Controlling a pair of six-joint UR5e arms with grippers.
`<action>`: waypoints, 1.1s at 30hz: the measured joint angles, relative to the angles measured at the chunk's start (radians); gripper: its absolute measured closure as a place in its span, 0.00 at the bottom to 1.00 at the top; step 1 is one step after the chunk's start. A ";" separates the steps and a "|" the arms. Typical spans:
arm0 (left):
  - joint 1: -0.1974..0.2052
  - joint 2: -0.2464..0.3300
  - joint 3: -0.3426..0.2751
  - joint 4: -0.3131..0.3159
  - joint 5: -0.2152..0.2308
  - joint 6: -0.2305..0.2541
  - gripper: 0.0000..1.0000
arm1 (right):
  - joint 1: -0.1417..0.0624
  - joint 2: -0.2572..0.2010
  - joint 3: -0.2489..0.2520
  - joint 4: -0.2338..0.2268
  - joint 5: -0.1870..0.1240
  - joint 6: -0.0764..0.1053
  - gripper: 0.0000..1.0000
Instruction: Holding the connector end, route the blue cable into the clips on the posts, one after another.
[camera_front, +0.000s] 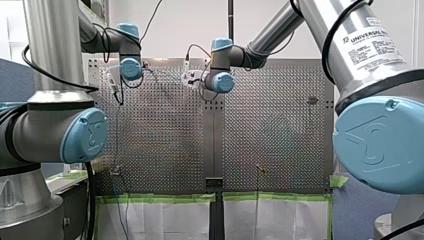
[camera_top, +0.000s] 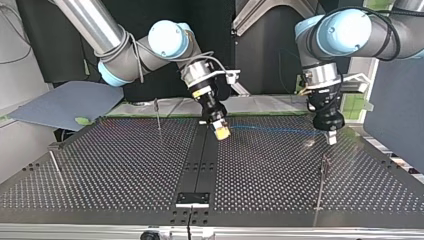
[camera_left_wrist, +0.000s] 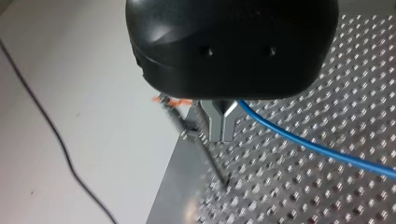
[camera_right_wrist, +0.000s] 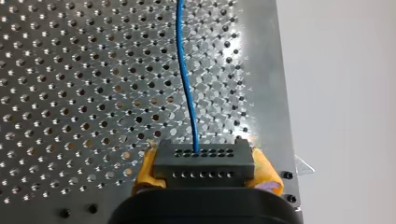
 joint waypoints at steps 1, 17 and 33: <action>0.010 0.001 0.005 -0.003 0.001 0.000 1.00 | 0.000 0.000 -0.003 0.001 -0.001 0.000 1.00; 0.091 0.014 0.068 -0.035 0.055 0.007 1.00 | 0.018 0.028 -0.062 0.012 -0.012 0.007 1.00; 0.093 0.014 0.079 -0.059 0.095 0.055 1.00 | 0.029 0.039 -0.129 0.035 -0.005 0.009 1.00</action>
